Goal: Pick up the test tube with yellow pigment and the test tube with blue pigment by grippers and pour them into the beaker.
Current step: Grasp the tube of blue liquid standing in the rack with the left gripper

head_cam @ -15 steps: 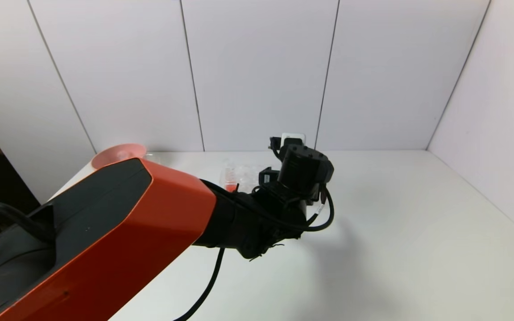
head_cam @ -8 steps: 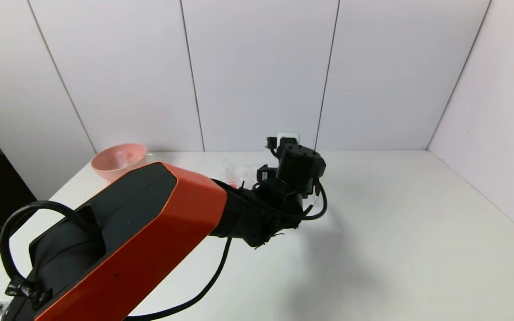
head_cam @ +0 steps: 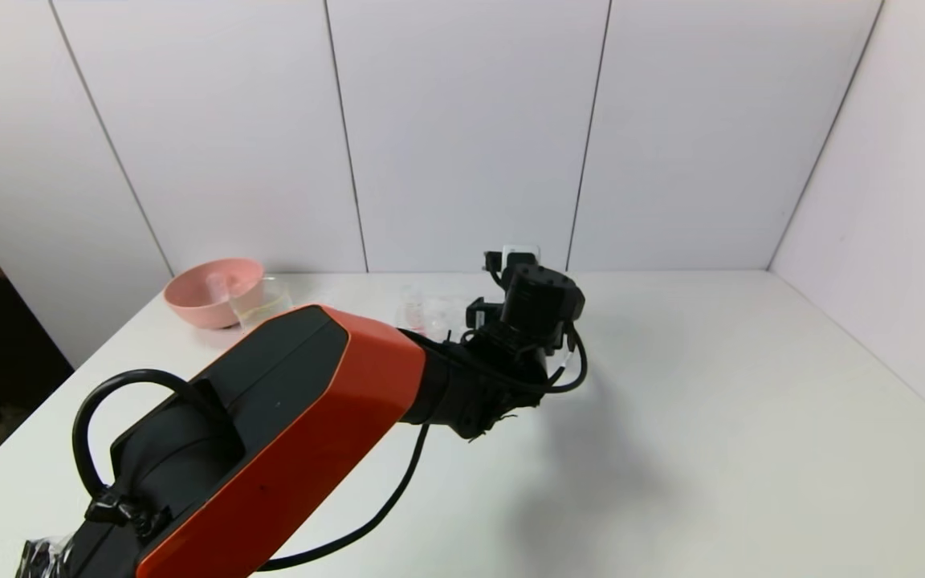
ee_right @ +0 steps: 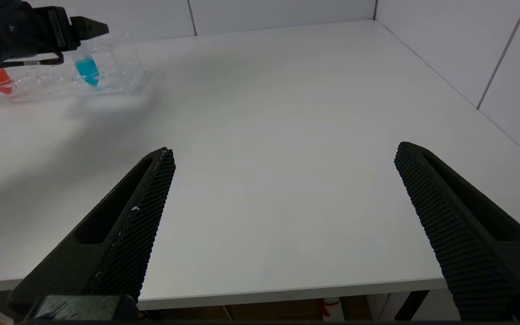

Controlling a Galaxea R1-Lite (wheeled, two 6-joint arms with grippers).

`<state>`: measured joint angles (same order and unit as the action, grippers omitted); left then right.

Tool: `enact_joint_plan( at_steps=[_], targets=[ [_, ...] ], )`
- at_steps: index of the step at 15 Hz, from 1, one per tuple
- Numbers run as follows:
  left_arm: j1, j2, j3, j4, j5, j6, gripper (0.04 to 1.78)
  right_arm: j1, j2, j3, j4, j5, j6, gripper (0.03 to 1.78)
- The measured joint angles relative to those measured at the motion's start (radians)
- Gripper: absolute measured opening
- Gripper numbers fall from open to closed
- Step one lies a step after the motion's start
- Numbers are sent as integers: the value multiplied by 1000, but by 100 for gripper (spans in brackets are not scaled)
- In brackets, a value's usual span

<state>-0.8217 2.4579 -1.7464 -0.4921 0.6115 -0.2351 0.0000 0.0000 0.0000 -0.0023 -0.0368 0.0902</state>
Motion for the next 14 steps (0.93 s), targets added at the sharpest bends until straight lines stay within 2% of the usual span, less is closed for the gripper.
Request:
enact_joint_plan(
  at_steps=[5,7,9,11,14],
  targets=[
    [13,31,-55,28,-1,10,176,0,0,0,0,0,0,177],
    [17,36,-60,36,-4,10,169,0,0,0,0,0,0,177],
    [23,39,-62,43,-6,10,150,0,0,0,0,0,0,177],
    [23,40,-67,46,-8,10,124,0,0,0,1,0,0,177],
    [22,43,-78,56,-11,11,68,0,0,0,1,0,0,177]
  ],
)
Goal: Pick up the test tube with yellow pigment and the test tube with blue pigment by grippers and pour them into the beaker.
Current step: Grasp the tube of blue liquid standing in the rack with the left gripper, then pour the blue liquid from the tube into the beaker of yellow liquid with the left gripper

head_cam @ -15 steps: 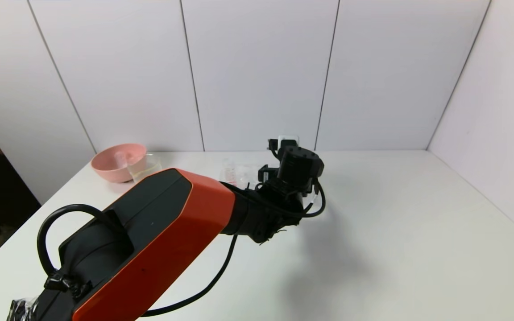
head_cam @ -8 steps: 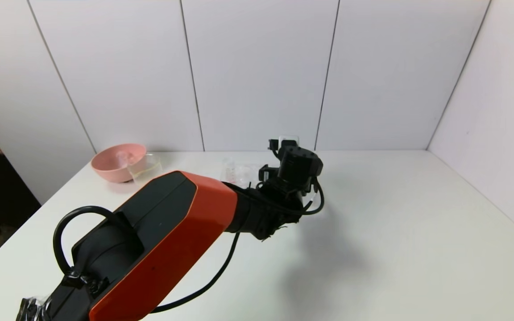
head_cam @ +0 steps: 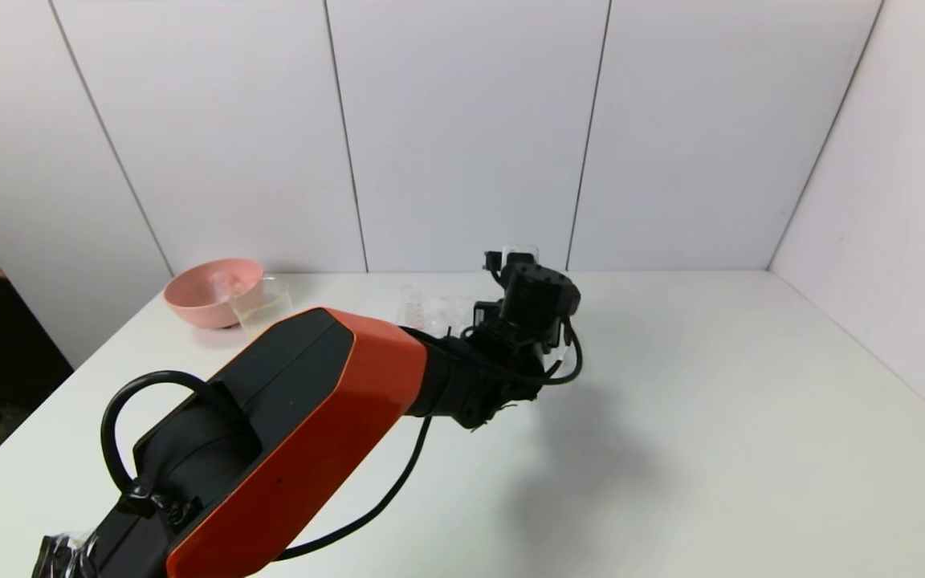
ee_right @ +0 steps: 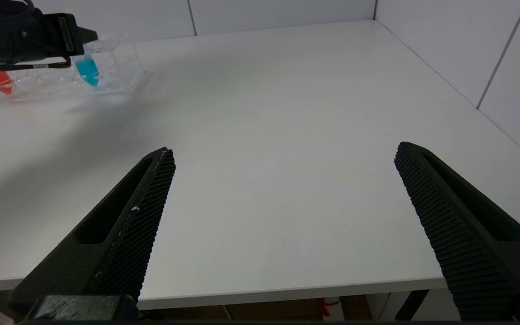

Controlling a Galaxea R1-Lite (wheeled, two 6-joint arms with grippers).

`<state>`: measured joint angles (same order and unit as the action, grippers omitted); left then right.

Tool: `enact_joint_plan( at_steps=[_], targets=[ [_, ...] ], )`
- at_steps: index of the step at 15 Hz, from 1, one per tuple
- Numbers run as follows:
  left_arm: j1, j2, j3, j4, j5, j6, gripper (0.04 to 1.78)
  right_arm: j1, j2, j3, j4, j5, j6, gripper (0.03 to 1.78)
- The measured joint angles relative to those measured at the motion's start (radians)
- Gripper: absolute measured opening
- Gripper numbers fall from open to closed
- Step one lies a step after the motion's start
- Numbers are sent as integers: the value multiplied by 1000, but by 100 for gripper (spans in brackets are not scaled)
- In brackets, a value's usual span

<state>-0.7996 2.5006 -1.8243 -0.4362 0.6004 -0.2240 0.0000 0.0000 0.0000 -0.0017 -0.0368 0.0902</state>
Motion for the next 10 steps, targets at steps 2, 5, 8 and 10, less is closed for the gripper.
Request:
enact_joint_plan(
  at_steps=[2,5,8,10],
  targets=[
    [-2,1,-2,0,-2,8,48,0,0,0,-1,0,0,177],
    [-3,1,-12,5,0,17,49,0,0,0,0,0,0,177],
    [-4,-5,-28,24,1,21,49,0,0,0,0,0,0,177],
    [-5,-13,-34,24,1,27,49,0,0,0,-1,0,0,177]
  ],
)
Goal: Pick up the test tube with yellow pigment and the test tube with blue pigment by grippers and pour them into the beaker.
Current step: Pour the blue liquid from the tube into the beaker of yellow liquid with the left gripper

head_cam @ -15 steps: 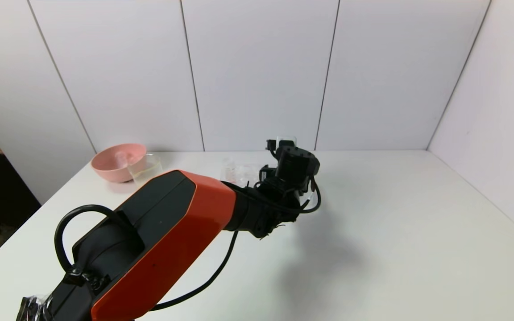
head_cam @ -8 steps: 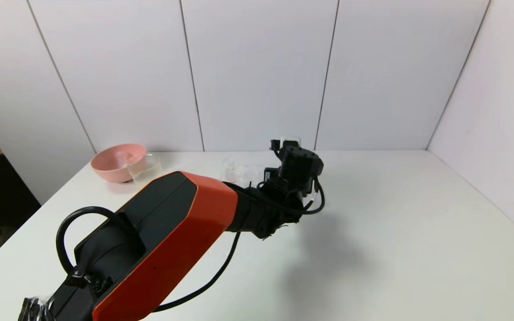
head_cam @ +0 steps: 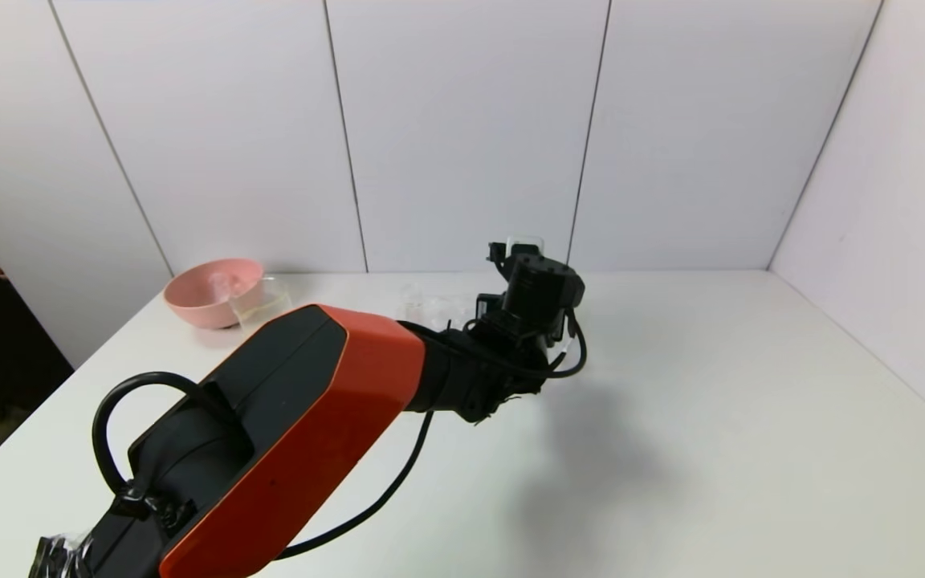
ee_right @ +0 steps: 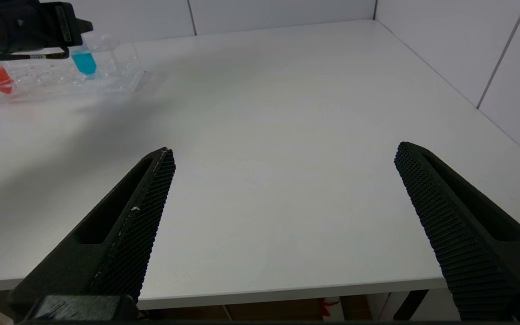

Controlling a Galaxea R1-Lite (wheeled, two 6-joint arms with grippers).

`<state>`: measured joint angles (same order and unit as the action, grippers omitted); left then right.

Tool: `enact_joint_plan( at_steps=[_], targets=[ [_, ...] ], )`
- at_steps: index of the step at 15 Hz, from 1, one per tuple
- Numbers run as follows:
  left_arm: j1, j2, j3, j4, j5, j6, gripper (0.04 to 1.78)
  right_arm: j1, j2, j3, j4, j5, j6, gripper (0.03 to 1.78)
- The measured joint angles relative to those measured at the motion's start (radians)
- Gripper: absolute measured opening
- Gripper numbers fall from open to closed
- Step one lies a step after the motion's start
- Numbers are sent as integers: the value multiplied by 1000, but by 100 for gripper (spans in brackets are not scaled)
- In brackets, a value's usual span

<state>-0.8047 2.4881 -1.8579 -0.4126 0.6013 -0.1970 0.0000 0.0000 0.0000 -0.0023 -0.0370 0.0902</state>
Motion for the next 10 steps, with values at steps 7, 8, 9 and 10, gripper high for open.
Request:
enact_joint_plan(
  at_steps=[7,8,9,10],
  targets=[
    [-1,-40,-40,61,0,9,49,0,0,0,0,0,0,177],
    [-1,-44,-51,70,0,11,49,0,0,0,0,0,0,177],
    [-2,-47,-64,83,0,19,49,0,0,0,0,0,0,177],
    [-3,-50,-77,92,0,25,49,0,0,0,0,0,0,177]
  ],
)
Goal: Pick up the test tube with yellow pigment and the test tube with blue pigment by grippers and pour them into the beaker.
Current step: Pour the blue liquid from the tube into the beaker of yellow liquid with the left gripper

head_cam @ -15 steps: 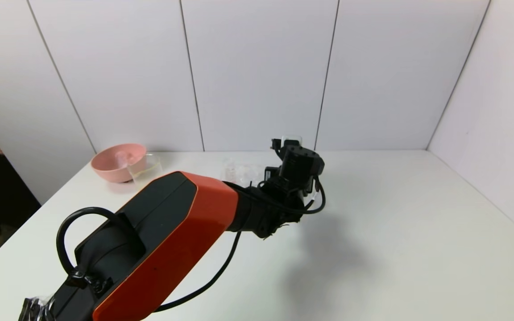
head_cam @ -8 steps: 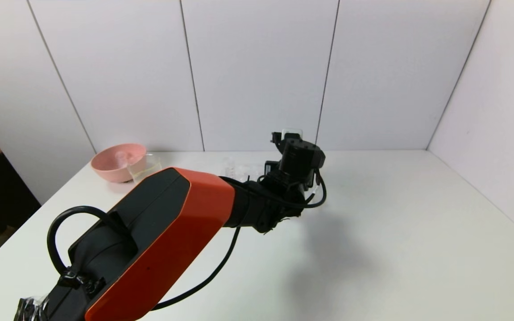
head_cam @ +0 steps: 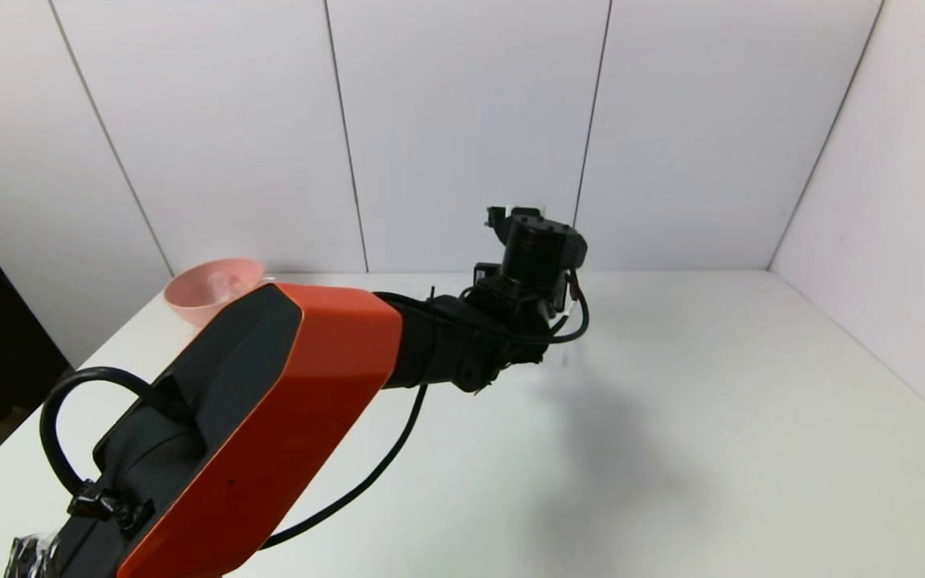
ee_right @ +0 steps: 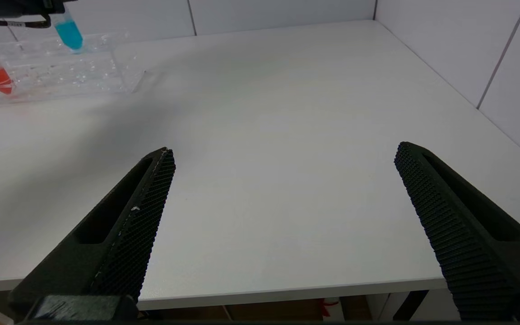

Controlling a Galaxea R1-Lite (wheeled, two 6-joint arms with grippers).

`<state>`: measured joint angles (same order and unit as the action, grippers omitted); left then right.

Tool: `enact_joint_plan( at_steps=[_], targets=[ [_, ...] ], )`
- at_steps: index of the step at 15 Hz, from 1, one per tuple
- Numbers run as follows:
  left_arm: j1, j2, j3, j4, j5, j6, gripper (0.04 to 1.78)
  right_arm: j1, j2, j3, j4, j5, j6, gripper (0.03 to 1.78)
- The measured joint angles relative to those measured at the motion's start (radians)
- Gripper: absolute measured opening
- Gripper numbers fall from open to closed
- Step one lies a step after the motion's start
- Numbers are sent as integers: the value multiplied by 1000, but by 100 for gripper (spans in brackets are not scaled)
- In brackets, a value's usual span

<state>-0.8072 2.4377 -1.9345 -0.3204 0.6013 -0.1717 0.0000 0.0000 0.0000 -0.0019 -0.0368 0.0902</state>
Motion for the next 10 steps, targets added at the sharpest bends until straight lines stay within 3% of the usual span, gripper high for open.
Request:
enact_joint_plan(
  at_steps=[10],
  targets=[
    [-3,-100,-37,48,3,63,49,0,0,0,0,0,0,177]
  ],
)
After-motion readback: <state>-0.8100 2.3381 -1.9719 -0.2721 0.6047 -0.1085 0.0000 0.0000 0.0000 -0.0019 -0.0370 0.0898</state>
